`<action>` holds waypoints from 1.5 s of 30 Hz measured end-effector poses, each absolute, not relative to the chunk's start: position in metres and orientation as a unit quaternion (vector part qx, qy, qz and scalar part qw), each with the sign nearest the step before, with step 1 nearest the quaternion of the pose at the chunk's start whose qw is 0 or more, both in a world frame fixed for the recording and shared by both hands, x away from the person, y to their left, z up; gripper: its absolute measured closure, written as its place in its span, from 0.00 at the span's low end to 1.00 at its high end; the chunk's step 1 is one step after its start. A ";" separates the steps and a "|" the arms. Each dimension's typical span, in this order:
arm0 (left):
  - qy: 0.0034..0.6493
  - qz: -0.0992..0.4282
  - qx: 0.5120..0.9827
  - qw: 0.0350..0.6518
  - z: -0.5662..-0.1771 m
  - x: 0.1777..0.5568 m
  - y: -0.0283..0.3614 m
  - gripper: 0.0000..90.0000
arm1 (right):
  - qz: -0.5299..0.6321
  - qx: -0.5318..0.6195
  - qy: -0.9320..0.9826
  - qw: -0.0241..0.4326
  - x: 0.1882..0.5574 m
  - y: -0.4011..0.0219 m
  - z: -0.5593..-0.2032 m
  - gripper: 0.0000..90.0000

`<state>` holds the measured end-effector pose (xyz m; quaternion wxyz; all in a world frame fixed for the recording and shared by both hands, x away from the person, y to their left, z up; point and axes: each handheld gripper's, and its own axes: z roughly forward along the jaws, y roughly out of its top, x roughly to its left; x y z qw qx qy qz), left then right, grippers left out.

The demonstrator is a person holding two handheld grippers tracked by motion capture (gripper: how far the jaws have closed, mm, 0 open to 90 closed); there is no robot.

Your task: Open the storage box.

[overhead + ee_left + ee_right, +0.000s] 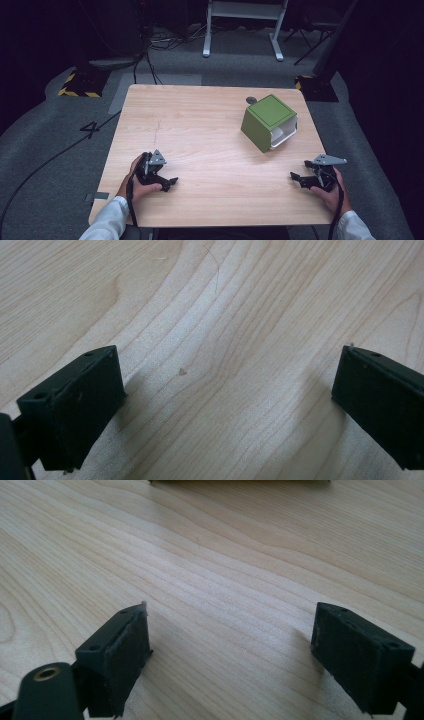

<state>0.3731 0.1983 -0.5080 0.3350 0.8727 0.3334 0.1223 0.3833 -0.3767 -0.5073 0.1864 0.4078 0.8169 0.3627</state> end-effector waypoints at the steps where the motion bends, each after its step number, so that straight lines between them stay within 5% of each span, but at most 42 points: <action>1: 0.333 0.122 0.873 0.335 -0.508 0.373 0.198 0.01 | 0.363 0.408 0.817 0.186 0.383 -0.377 -0.507 0.18; 45: 0.331 0.121 0.874 0.336 -0.508 0.374 0.199 0.00 | 0.404 0.265 0.854 0.192 0.418 -0.307 -0.445 0.21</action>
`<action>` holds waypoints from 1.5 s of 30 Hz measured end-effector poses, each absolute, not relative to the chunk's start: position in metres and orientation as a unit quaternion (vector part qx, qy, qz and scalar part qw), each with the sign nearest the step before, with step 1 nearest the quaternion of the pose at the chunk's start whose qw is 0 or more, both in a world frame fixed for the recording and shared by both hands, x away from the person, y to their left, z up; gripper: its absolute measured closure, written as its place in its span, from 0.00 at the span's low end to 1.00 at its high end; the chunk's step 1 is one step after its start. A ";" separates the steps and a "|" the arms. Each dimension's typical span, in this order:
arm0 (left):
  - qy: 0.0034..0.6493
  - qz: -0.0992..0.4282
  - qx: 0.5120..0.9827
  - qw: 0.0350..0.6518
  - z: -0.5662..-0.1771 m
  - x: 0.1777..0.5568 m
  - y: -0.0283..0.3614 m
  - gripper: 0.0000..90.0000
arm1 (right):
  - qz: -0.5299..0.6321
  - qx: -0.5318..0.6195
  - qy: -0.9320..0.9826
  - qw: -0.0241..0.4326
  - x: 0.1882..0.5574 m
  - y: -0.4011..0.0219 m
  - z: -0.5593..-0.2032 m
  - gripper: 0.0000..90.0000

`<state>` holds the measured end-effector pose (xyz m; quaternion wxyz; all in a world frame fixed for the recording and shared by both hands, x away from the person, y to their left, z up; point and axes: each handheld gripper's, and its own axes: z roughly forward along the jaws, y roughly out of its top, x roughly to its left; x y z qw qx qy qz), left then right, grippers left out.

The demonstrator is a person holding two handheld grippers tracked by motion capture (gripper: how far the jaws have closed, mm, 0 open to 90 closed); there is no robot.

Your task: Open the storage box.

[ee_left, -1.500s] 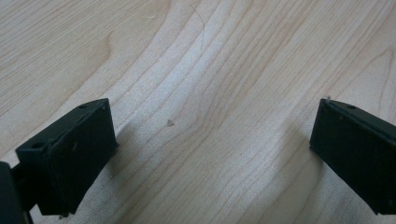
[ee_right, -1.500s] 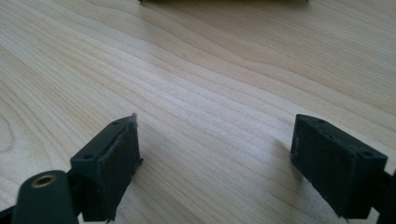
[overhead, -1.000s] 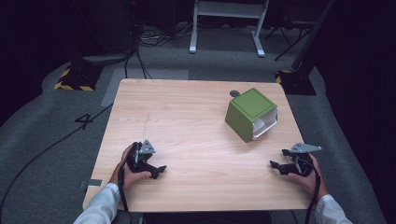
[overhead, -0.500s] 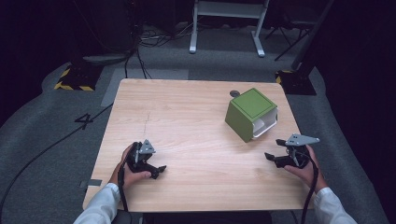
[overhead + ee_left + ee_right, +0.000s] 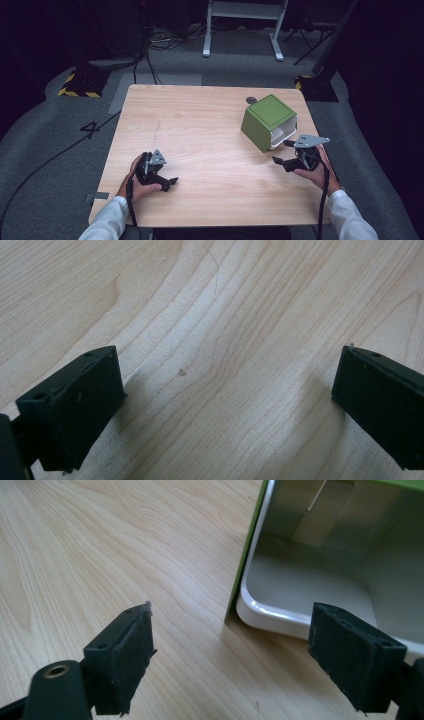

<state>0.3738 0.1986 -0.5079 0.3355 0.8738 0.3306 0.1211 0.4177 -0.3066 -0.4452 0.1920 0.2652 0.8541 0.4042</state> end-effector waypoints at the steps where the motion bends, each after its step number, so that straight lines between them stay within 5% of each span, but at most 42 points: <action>1: 0.331 0.121 0.874 0.336 -0.508 0.374 0.199 0.00 | 0.404 0.263 0.855 0.193 0.419 -0.304 -0.445 0.21; 31: 0.331 0.121 0.874 0.335 -0.508 0.374 0.199 0.00 | 0.369 0.266 0.876 0.161 0.439 -0.285 -0.459 0.23; 45: 0.330 0.121 0.874 0.336 -0.508 0.374 0.199 0.00 | 0.365 0.280 0.873 0.161 0.426 -0.305 -0.467 0.64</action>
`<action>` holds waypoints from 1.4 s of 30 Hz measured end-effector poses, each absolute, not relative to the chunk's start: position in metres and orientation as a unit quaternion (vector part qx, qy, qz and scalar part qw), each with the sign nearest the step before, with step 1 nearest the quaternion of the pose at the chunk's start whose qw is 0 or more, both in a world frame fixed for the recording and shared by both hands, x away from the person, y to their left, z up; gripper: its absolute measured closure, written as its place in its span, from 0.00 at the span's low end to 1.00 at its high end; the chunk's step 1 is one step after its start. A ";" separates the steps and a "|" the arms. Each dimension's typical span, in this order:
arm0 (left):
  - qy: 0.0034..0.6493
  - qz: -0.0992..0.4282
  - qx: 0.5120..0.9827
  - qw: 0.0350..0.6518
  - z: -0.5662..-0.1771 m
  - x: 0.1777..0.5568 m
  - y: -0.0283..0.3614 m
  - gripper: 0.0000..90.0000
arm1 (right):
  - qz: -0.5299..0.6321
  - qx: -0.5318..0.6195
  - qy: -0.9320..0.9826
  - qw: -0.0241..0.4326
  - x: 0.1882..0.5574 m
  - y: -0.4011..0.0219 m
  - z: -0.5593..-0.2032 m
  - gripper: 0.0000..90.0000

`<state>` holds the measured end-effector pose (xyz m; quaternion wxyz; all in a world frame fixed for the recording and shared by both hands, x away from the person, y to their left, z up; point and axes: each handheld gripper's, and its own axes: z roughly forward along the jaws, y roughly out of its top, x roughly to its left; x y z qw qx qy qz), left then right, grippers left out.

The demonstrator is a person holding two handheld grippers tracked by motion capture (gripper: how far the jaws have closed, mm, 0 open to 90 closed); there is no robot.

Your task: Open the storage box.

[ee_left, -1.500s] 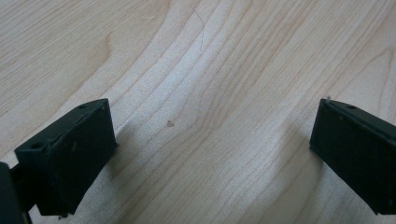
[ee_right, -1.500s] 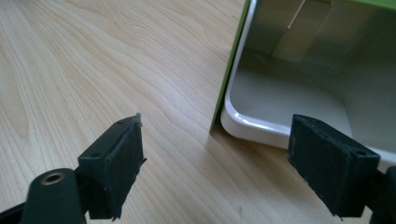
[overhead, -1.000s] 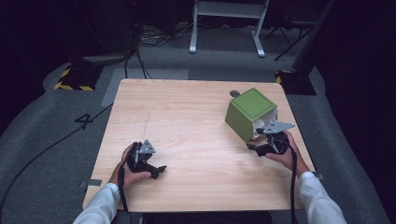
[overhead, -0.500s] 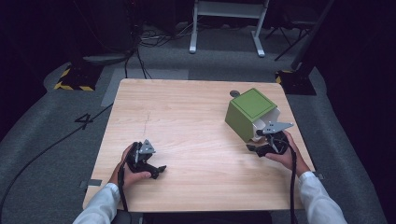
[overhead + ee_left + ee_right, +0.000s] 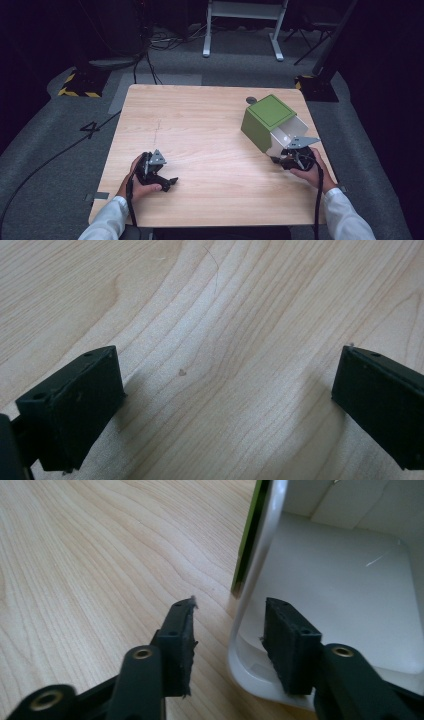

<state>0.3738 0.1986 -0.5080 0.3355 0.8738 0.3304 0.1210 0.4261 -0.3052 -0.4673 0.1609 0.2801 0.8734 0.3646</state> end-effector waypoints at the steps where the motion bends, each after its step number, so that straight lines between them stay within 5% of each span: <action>1: 0.330 0.121 0.874 0.336 -0.508 0.374 0.199 0.00 | 0.365 0.280 0.873 0.161 0.426 -0.305 -0.467 0.64; 18: 0.329 0.123 0.875 0.334 -0.508 0.374 0.199 0.00 | 0.374 0.286 0.865 0.173 0.410 -0.316 -0.467 0.85; 42: 0.329 0.123 0.874 0.335 -0.508 0.374 0.199 0.00 | 0.368 0.293 0.865 0.175 0.398 -0.319 -0.468 0.85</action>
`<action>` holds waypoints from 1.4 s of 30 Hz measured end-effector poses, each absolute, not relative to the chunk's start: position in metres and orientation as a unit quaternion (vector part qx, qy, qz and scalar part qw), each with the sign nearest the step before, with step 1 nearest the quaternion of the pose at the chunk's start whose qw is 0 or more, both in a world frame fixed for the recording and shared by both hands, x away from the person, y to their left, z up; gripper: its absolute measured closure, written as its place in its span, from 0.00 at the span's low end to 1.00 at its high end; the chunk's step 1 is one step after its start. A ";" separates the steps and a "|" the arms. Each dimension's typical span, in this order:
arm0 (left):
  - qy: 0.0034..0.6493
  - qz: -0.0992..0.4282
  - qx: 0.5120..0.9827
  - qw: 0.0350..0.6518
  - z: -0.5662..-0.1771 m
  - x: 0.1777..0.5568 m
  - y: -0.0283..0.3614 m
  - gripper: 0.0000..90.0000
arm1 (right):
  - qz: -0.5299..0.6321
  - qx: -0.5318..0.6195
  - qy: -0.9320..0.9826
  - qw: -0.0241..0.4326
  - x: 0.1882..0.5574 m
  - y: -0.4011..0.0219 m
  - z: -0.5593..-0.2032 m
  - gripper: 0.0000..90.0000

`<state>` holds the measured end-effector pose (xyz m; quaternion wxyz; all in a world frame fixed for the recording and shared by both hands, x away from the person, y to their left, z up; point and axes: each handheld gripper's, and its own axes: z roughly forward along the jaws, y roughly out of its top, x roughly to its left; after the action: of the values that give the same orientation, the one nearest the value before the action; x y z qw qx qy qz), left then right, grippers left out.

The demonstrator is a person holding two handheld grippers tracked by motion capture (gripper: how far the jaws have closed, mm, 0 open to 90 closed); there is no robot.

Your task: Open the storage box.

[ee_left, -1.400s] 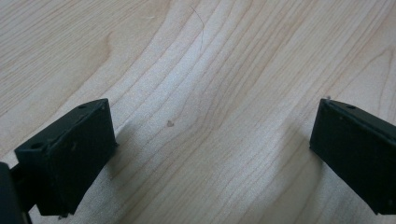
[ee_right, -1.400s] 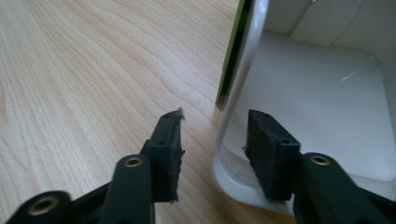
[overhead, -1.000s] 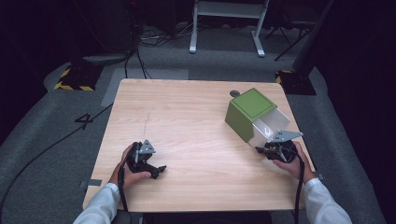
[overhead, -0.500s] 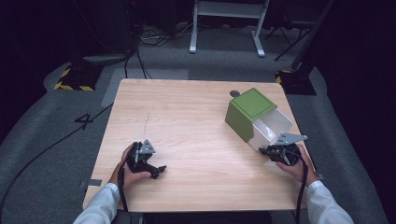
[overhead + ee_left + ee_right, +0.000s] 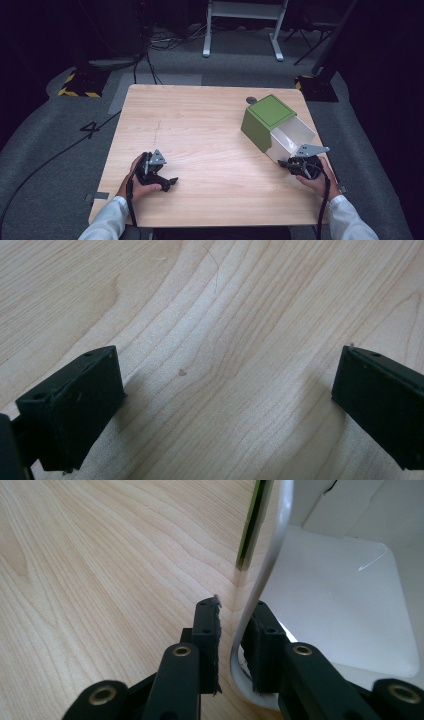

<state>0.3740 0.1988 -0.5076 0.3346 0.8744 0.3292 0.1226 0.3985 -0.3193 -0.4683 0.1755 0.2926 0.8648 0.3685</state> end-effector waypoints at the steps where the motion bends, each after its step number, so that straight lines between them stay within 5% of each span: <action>1: 0.329 0.123 0.874 0.335 -0.508 0.374 0.199 0.00 | 0.369 0.293 0.865 0.175 0.398 -0.319 -0.468 0.85; 4: 0.329 0.122 0.875 0.333 -0.508 0.374 0.199 0.00 | 0.368 0.293 0.865 0.175 0.398 -0.319 -0.468 0.84; 26: 0.331 0.121 0.874 0.336 -0.508 0.374 0.199 0.00 | 0.423 0.306 0.830 0.197 0.381 -0.331 -0.434 0.29; 42: 0.333 0.122 0.873 0.335 -0.508 0.373 0.198 0.00 | 0.434 0.280 0.833 0.197 0.359 -0.330 -0.427 0.26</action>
<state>0.3733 0.1984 -0.5080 0.3354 0.8729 0.3327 0.1219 0.3586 -0.3303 -0.4265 0.1972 0.2797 0.8334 0.4340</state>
